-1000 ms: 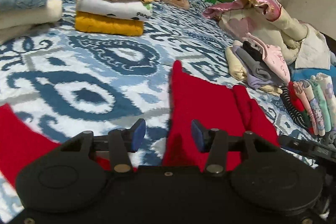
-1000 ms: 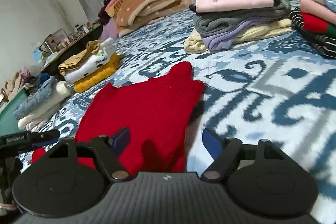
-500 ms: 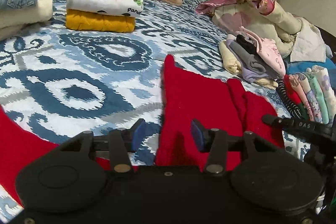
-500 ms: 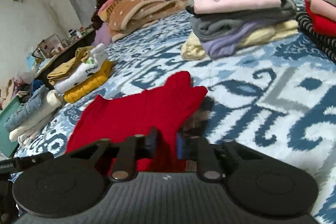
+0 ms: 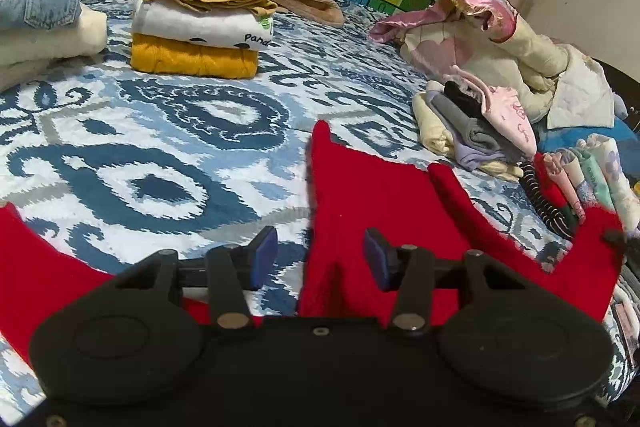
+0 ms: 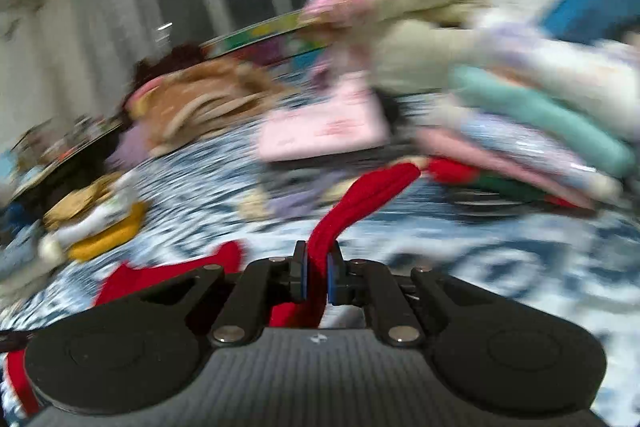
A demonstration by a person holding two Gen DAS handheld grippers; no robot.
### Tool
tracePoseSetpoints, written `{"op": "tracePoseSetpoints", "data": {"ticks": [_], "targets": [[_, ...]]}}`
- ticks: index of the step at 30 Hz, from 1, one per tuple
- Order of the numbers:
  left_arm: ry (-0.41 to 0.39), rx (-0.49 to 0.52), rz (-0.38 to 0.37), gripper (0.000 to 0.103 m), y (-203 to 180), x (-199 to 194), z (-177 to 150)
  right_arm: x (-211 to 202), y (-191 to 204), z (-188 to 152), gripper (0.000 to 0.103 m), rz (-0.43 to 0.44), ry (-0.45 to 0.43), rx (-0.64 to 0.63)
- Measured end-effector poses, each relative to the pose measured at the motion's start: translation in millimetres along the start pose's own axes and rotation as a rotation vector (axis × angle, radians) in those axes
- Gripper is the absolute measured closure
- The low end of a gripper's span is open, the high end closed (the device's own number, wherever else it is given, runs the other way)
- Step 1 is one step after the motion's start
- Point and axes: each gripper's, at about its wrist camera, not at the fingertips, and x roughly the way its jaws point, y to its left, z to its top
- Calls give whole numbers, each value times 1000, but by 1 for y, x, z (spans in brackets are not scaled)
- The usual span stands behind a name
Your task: Fold clothes
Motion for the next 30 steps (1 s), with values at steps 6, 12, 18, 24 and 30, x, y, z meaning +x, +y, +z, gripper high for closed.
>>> {"op": "tracePoseSetpoints", "data": {"ticks": [6,12,18,24,30], "targets": [[8,27,-8,57,-7,0,-5,20,-68,-38,91,-169,151,85],[17,24,9,57,-5,3,-6,11,-59,-35,66,-224,125,106],[17,38,12,57,-9,11,-1,4,-8,-15,65,-117,55,-46],[18,151,-63,65,-33,27,14,39,74,-19,66,159,150,-270],[135,218,-59,68,-35,78,18,103,113,-41,69,251,295,-423]]}}
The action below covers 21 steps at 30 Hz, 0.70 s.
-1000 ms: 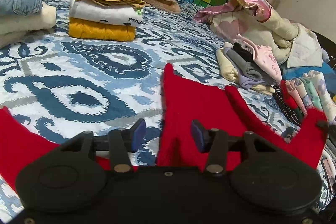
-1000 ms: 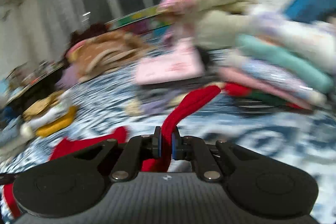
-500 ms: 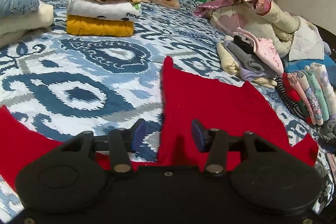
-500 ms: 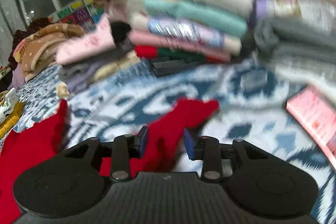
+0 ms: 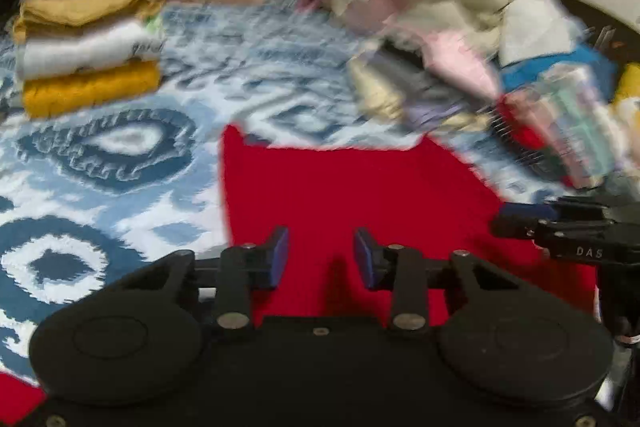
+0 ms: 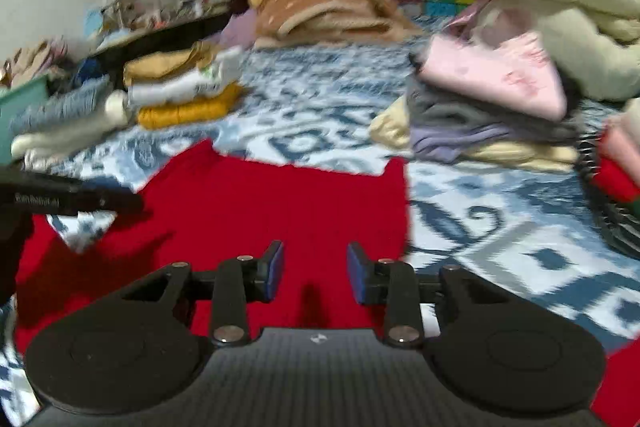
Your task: Fold clothes
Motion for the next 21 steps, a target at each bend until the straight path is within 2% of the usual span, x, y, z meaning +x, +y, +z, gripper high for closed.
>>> {"op": "tracePoseSetpoints", "data": {"ticks": [1,2,4,7,10,12,14,15,17,18,20,21], "targets": [[20,-39,-4,74,11,6,0,15,-10,-4,71,-26,55,28],[39,-78,-10,76,23,11,0,18,-27,-10,74,3,37,93],[59,-120,-14,77,36,13,4,10,-48,-11,90,35,29,189],[12,-25,61,77,31,9,16,0,-52,-6,89,2,15,174],[-7,42,48,77,27,14,27,6,-43,10,84,22,-9,132],[-20,116,54,77,22,21,36,22,-35,27,84,39,-10,90],[-33,144,41,77,24,33,44,41,-30,44,84,60,-9,64],[-24,147,44,77,28,43,47,53,-33,48,84,53,-3,71],[56,111,99,73,43,68,50,77,-45,51,84,24,22,104],[46,60,72,73,54,72,50,90,-55,49,88,4,44,131],[53,-6,43,71,66,68,56,92,-73,44,91,56,18,231],[58,7,64,71,66,66,58,89,-76,44,91,64,17,245]]}}
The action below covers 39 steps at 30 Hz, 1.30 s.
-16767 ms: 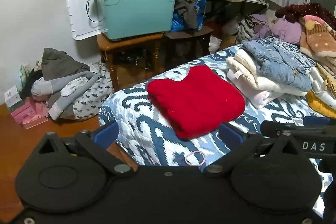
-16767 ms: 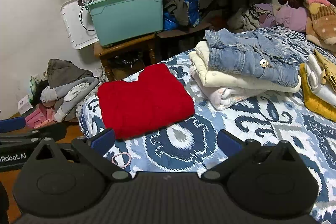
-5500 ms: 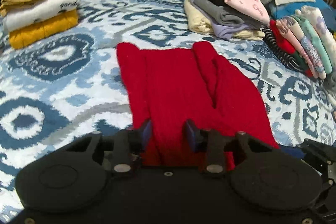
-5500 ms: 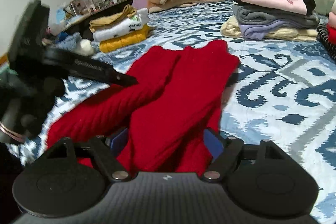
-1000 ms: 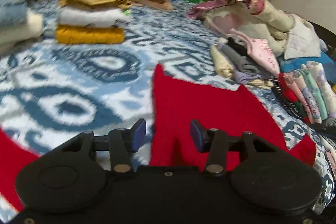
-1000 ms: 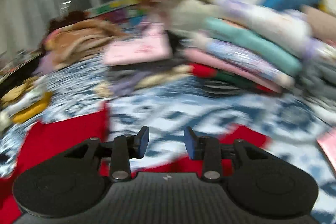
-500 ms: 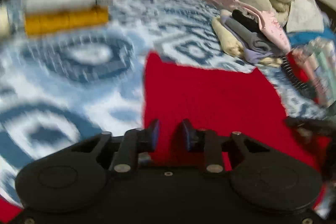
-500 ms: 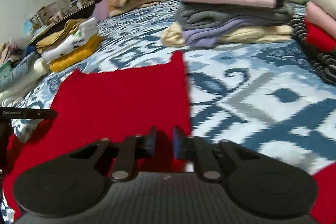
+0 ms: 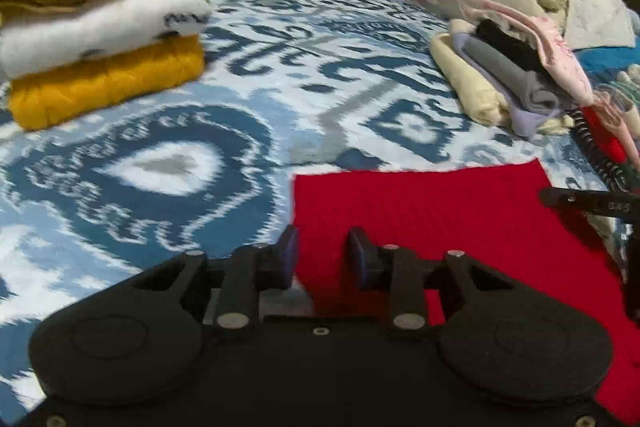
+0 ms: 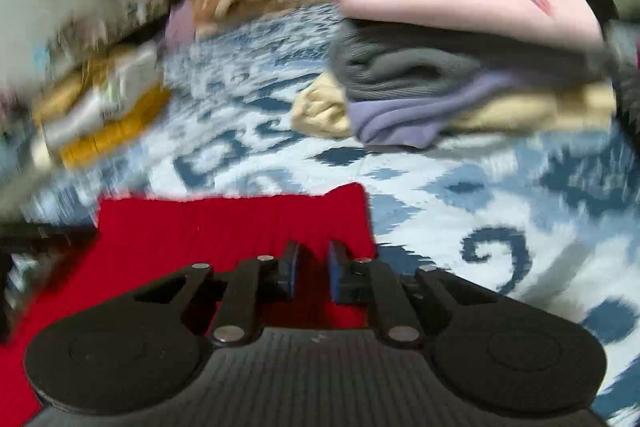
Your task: Fold clothes
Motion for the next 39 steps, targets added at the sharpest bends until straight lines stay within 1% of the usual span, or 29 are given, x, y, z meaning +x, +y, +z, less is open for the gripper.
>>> {"op": "tracePoseSetpoints", "data": {"ticks": [1,2,3,4,5,6,7,8,9,11,12,13,14,16,18,21,23,25,27,29,30,31,32,33,34,35,36,37,39], "targets": [[-2,5,-4,71,0,-1,1,-3,1,1,90,-1,-4,4],[-18,-6,-24,71,0,-3,3,-7,3,1,89,-4,-8,6],[-44,-6,-40,71,-1,-7,4,-10,8,4,85,0,-28,-10],[-70,9,-50,71,-5,-10,6,-14,13,8,84,5,-51,-30],[-60,24,-34,71,-9,-7,6,-12,16,11,84,-5,-63,-52],[-50,40,-17,71,-12,-4,6,-4,16,14,82,-44,-49,-66],[-40,55,-1,71,-15,-1,5,10,11,15,82,-77,-1,-54],[9,53,34,68,-15,9,2,18,3,12,82,-58,7,-21],[4,35,31,68,-13,9,1,18,-1,13,83,-45,13,-8],[1,-8,36,68,-9,2,4,8,0,18,84,-62,38,-35],[-26,-7,50,68,-11,-5,5,0,1,19,83,-91,34,-42],[-55,7,72,68,-14,-12,4,-10,-2,18,77,-111,18,-34],[-68,13,90,68,-16,-18,3,-23,-7,15,77,-113,-1,-11],[-96,-5,75,68,-21,-33,0,-48,-12,7,77,-102,-34,13],[-118,-15,63,68,-32,-51,-6,-73,-4,-4,77,-99,-74,-19],[-130,6,53,68,-57,-71,-24,-101,12,-29,77,-37,-114,-23],[-133,26,50,68,-74,-84,-37,-111,25,-46,77,-25,-127,-38],[-129,44,45,68,-90,-94,-52,-113,33,-65,78,-22,-107,-50],[-110,65,55,68,-100,-100,-72,-97,31,-80,81,-86,-42,-55],[-74,84,83,68,-107,-101,-92,-93,15,-92,83,-78,-77,3],[-66,92,104,68,-108,-103,-103,-98,12,-92,83,-77,-84,41],[-57,99,126,68,-109,-105,-113,-104,10,-90,78,-77,-88,79],[-49,107,147,68,-110,-107,-124,-105,13,-92,76,-96,-74,64],[-65,128,160,68,-112,-113,-129,-105,17,-93,75,-121,-56,36],[-85,143,184,65,-114,-119,-135,-105,21,-95,74,-145,-38,9],[-80,139,204,64,-113,-120,-139,-107,22,-99,74,-151,-41,6],[-71,121,211,64,-110,-119,-143,-113,25,-101,73,-153,-57,13],[-61,102,217,64,-107,-119,-147,-123,29,-104,72,-138,-93,22],[-102,72,220,64,-106,-131,-151,-146,42,-116,72,-98,-162,14]]}}
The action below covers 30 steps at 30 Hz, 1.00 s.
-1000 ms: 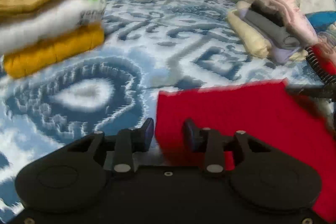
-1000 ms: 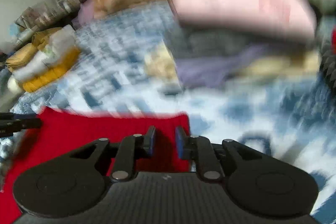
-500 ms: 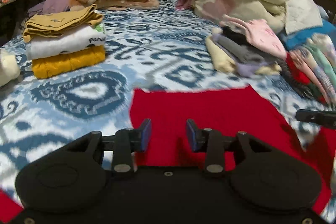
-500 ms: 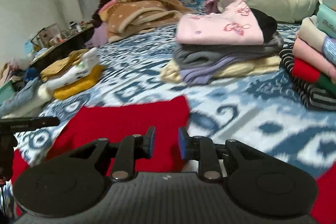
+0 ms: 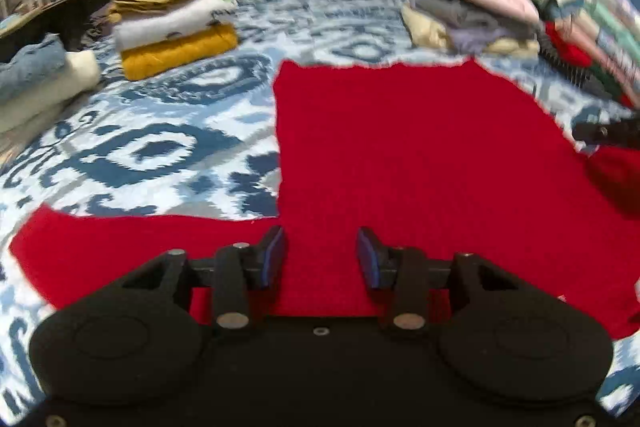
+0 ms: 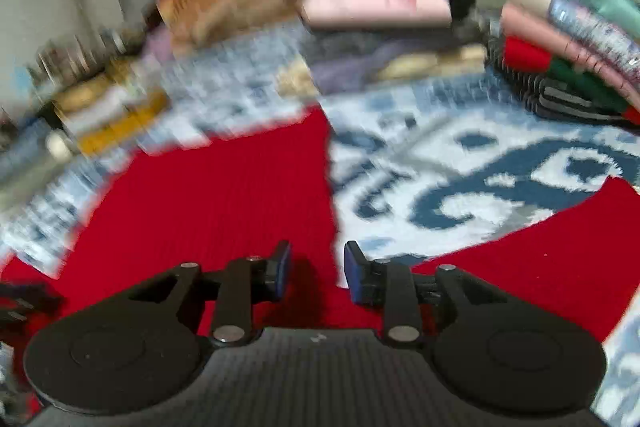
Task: Fold clothes
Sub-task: 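Spread the red sweater flat on the bed with both grippers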
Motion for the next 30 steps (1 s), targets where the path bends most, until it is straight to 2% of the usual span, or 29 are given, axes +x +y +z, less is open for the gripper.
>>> {"op": "tracePoseSetpoints", "data": {"ticks": [2,3,5,7,10,13,14,15,16,17,18,19,21,22,23,25,27,30], "targets": [[-45,-20,29,64,2,-13,-1,-14,15,-16,72,1,-10,-48],[-36,-27,54,64,3,-13,-4,-18,22,-26,72,5,0,-72],[30,-16,41,63,4,-4,-14,-17,31,-47,71,-18,48,-123],[16,-15,45,62,5,-11,-16,-30,40,-58,70,-52,21,-162],[-80,-26,37,63,4,-40,-15,-48,54,-72,70,-50,-6,-226],[-103,-3,3,63,-5,-51,-25,-64,69,-85,70,-15,-18,-297],[-82,13,-7,63,-10,-50,-29,-69,75,-89,69,-3,-22,-321],[-25,59,0,63,-19,-43,-37,-66,80,-98,68,-23,28,-360],[32,106,7,62,-28,-36,-45,-65,85,-107,68,-46,39,-398],[23,165,42,62,-38,-34,-52,-67,88,-112,68,-58,21,-426],[-8,220,79,62,-48,-39,-56,-71,89,-110,68,-54,11,-429],[-24,242,85,64,-55,-47,-54,-76,91,-107,68,-48,4,-428],[-92,209,2,63,-59,-66,-53,-84,92,-107,65,-23,-19,-422],[-97,202,-13,63,-61,-68,-54,-84,93,-109,62,-32,-5,-430],[-67,214,-21,63,-67,-64,-58,-77,91,-114,61,-43,55,-431],[-39,252,-6,63,-75,-53,-72,-77,85,-117,60,-30,55,-385],[-55,311,10,63,-80,-56,-71,-81,84,-112,59,-24,72,-370],[-45,216,-25,63,-66,-61,-62,-94,76,-112,56,2,58,-290]]}}
